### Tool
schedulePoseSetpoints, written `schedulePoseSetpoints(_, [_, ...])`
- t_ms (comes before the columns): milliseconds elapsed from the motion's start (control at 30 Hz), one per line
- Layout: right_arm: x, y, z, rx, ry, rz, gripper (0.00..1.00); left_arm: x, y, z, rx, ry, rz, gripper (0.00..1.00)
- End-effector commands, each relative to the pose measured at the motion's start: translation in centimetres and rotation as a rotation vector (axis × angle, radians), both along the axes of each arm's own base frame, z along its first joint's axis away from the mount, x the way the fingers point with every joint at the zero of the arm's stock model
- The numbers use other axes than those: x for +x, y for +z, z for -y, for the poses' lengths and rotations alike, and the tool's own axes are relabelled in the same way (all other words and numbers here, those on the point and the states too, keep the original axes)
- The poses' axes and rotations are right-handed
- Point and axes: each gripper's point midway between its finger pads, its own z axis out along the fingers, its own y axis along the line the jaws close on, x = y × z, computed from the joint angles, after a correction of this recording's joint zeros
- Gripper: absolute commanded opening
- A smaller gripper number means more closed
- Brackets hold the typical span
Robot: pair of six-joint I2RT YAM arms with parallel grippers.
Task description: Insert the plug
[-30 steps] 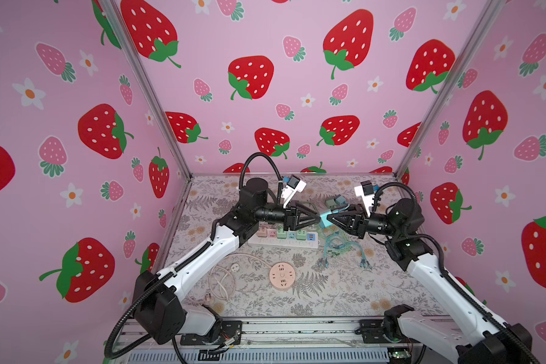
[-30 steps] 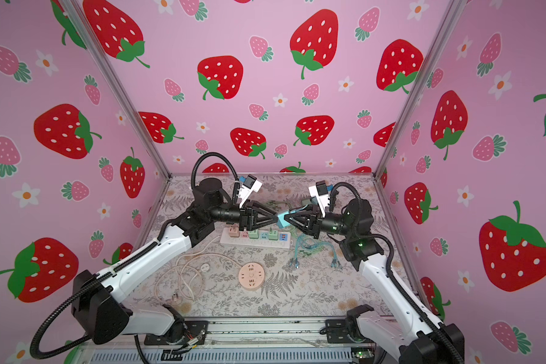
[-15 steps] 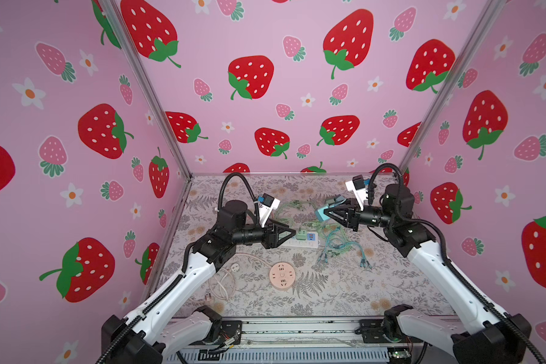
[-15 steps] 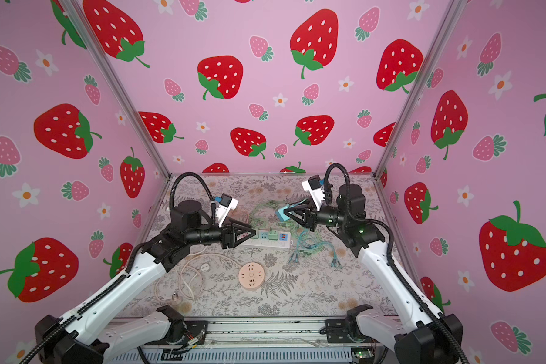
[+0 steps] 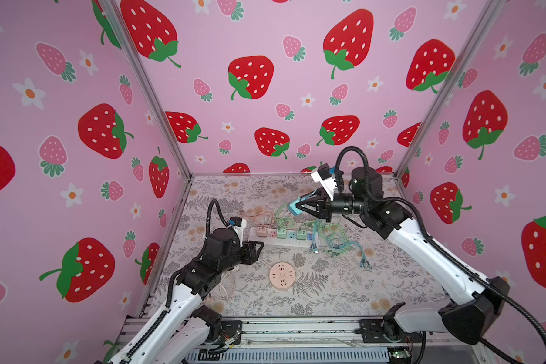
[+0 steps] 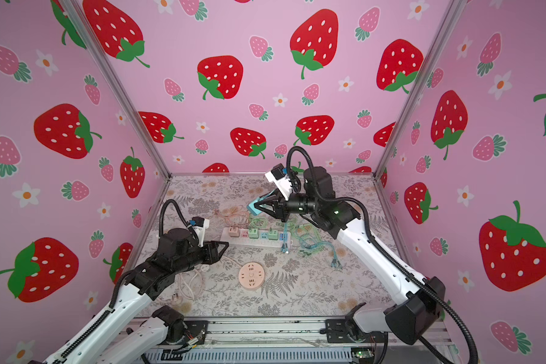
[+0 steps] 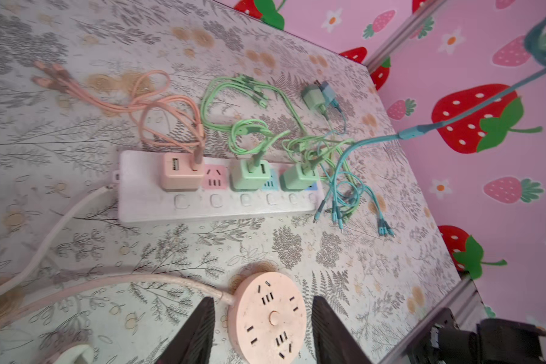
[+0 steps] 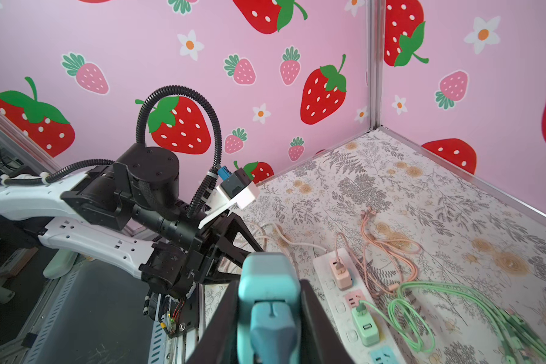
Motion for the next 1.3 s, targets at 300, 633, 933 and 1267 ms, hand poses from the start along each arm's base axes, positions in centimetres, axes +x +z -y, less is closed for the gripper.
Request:
schedulePoseSetpoints(300, [-2.6,0.3,-9.3,-0.089,-0.001,0.067,0.01,-1.3,-5.9,-3.5,0.055,0.194,-0.156,0.49])
schedulePoseSetpoints(633, [-0.7,-9.9,-9.8,-0.262,-0.156,-0.169,0.0,-3.0,-8.3,-4.3,0.019,0.244,-0.216,0.43])
schedulePoseSetpoints(933, [-2.8,-19.8,-7.6,-0.485,-0.266,-0.364,0.0,-4.0,-11.1,-1.8,-0.068,0.139,-0.293,0.33])
schedulePoseSetpoints(1267, [-3.8,-24.8,-6.3,-0.617,-0.484,-0.44,0.0,-4.1,-13.3,-0.6,-0.084,0.111,-0.344,0.3])
